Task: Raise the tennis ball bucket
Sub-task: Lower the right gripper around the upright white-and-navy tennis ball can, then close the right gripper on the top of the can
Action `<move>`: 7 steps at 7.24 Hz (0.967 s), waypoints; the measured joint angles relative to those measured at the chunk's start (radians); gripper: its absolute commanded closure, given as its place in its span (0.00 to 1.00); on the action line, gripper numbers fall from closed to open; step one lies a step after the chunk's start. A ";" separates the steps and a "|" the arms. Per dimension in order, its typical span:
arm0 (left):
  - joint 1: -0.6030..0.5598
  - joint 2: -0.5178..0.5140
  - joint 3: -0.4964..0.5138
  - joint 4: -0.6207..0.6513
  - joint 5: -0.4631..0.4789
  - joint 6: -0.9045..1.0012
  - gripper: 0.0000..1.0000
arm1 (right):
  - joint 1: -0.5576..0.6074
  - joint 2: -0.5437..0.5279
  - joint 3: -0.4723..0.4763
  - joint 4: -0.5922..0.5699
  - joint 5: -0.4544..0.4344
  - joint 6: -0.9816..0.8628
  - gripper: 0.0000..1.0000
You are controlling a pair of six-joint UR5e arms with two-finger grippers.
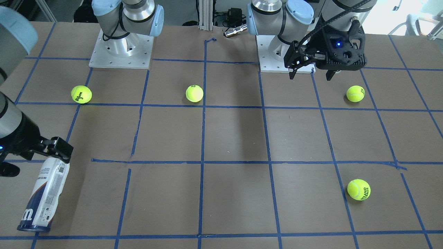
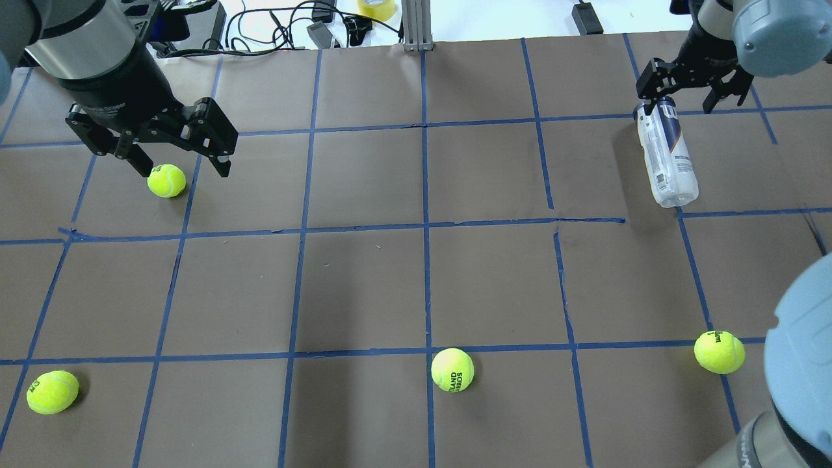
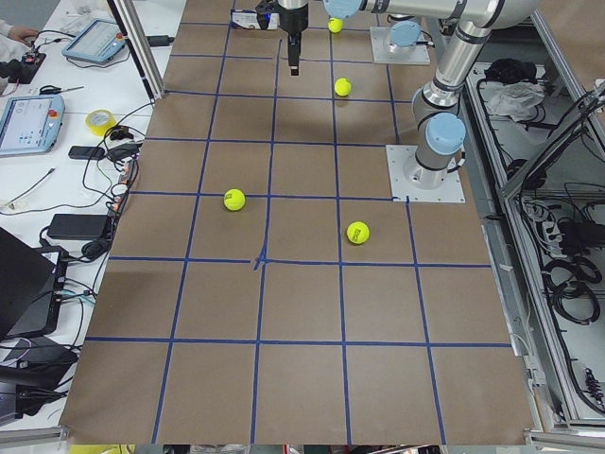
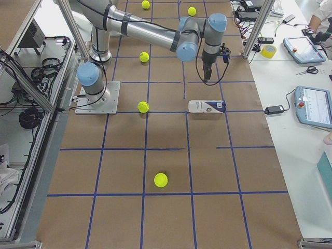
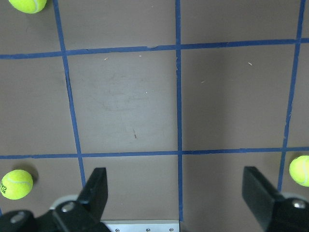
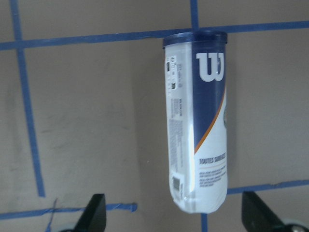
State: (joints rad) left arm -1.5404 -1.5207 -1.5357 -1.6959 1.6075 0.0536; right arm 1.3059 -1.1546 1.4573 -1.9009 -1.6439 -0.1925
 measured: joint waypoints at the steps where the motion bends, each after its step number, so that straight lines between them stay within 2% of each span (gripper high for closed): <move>1: 0.001 0.003 -0.004 -0.001 -0.004 0.001 0.00 | -0.018 0.049 0.000 -0.048 -0.008 -0.015 0.00; 4: 0.005 0.012 -0.002 0.001 0.003 0.004 0.00 | -0.042 0.157 0.007 -0.154 0.025 -0.040 0.00; 7: 0.009 0.016 -0.009 0.004 -0.005 -0.006 0.00 | -0.047 0.230 0.019 -0.202 0.034 -0.060 0.00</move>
State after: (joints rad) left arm -1.5311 -1.5043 -1.5443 -1.6919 1.6027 0.0478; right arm 1.2590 -0.9244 1.4762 -2.1033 -1.6100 -0.2529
